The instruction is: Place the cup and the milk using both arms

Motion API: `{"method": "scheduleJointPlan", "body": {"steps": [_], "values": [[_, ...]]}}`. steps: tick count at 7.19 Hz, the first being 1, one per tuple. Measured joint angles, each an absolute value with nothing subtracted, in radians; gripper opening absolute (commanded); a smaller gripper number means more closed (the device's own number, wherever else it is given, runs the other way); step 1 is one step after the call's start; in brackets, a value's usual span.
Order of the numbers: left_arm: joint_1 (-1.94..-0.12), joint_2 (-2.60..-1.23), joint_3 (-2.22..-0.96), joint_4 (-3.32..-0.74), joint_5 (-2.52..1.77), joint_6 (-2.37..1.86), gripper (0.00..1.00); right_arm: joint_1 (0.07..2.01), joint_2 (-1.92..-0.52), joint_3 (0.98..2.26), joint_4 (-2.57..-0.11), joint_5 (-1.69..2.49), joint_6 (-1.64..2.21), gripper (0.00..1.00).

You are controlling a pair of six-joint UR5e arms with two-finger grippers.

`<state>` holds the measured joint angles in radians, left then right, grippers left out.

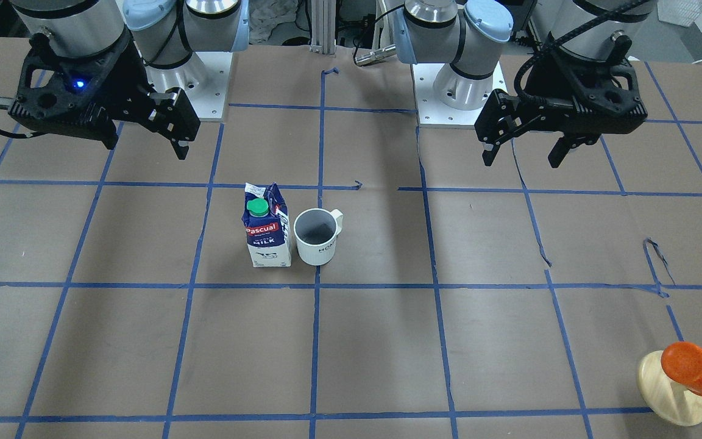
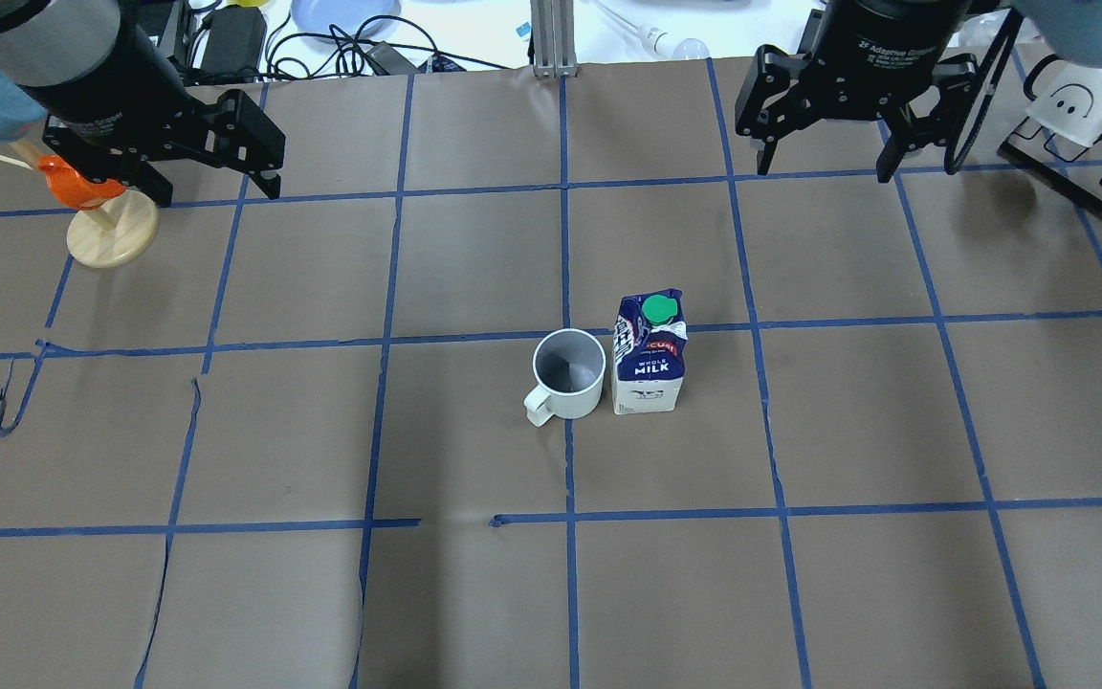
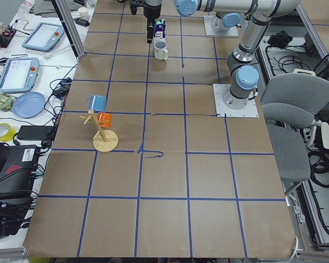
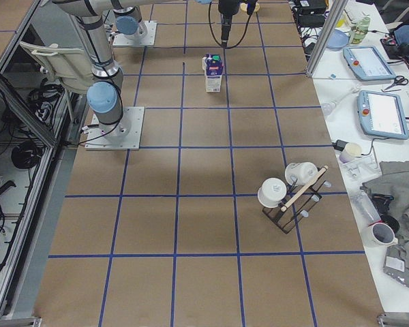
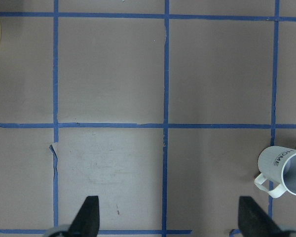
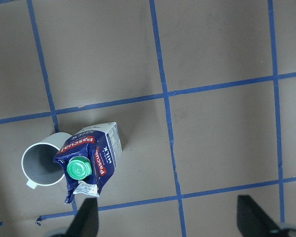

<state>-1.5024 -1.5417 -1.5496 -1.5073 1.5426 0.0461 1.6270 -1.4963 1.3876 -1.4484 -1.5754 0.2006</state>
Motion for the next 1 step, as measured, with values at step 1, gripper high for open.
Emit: {"method": "scheduleJointPlan", "body": {"steps": [1], "values": [[-1.502, -1.542, -1.55, -1.507, 1.543, 0.045, 1.0, 1.627, -1.496, 1.388, -1.449, -1.575, 0.199, 1.0]]}}
